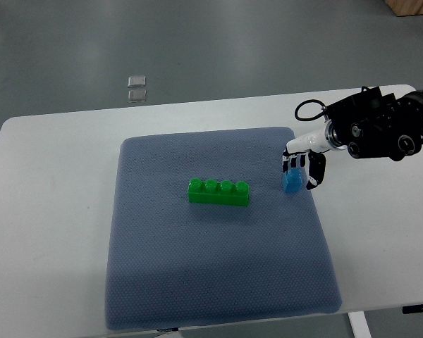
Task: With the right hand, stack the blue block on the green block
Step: 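Close the right hand fingers on the blue block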
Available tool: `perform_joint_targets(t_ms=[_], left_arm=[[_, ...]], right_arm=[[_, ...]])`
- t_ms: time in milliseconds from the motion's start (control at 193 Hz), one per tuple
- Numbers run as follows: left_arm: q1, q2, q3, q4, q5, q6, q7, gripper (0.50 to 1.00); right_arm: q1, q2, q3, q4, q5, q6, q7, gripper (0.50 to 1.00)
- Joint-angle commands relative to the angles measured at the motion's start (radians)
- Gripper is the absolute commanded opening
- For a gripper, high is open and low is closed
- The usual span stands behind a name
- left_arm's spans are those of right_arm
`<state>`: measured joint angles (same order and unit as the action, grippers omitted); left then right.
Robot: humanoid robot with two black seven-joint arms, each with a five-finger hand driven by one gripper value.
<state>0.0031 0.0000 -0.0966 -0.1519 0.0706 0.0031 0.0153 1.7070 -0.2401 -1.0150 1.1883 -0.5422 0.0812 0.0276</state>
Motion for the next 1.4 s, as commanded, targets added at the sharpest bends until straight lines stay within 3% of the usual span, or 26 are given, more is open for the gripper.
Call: perform_joint_targets(t_ms=[0,571,966,1397], left_arm=[[0.000,0.000,0.000,0.000,0.002,0.000,0.000,1.000],[0.000,0.000,0.000,0.000,0.000,0.000,0.000,1.000],[0.000,0.000,0.000,0.000,0.000,0.000,0.000,1.000],[0.000,0.000,0.000,0.000,0.002,0.000,0.000,1.000]], right_arm=[[-0.009,0.001,0.001,-0.009,-0.001,-0.003,0.000,0.756],[-0.040,0.019,0.010,-0.035,-0.002,-0.008,-0.014,0.735],[-0.044,0.019,0.015,-0.045,-0.022,-0.012,-0.014,0.695],[-0.050,0.028,0.016,-0.045,-0.024,-0.009,-0.014,0.695]])
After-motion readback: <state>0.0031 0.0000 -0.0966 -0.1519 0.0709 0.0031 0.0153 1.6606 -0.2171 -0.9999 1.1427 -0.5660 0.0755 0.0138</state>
